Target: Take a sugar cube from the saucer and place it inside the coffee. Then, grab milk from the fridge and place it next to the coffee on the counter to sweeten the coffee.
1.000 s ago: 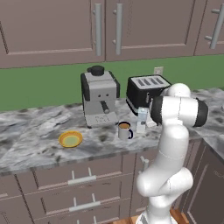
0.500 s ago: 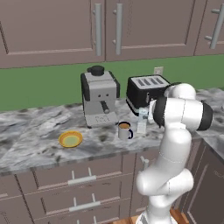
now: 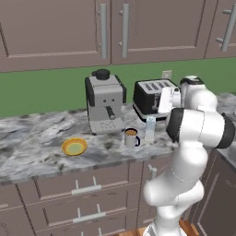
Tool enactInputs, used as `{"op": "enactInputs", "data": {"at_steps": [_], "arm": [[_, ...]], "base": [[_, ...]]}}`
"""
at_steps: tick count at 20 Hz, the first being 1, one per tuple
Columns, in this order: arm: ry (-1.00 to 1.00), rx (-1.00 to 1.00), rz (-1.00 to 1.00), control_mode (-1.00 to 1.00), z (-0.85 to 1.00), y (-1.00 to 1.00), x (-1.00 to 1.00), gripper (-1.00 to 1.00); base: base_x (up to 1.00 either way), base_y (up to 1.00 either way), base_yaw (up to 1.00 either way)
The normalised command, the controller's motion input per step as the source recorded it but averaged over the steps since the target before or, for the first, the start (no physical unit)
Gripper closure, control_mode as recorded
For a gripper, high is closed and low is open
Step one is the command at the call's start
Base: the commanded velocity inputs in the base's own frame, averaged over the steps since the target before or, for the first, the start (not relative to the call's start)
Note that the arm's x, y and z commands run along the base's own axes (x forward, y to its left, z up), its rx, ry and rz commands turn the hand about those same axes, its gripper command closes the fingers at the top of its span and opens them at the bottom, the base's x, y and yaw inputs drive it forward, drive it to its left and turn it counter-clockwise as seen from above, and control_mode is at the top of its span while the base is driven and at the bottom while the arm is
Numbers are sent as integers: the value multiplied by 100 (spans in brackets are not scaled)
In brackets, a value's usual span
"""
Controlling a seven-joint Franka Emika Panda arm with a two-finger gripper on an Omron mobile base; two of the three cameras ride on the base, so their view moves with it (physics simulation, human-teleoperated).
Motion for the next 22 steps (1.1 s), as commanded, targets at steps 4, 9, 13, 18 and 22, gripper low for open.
{"op": "enactInputs", "data": {"at_steps": [4,9,13,18,22], "arm": [[-57,-8,8,-100,100,17,-68,-100],[-77,-26,22,-100,81,36,-91,-100],[-84,-38,22,-100,58,48,-86,-100],[-90,-46,19,-100,39,68,-79,-100],[-90,-54,13,-100,13,87,-94,-100]], "base": [[0,0,0],[0,0,0],[0,0,0],[0,0,0],[0,0,0]]}}
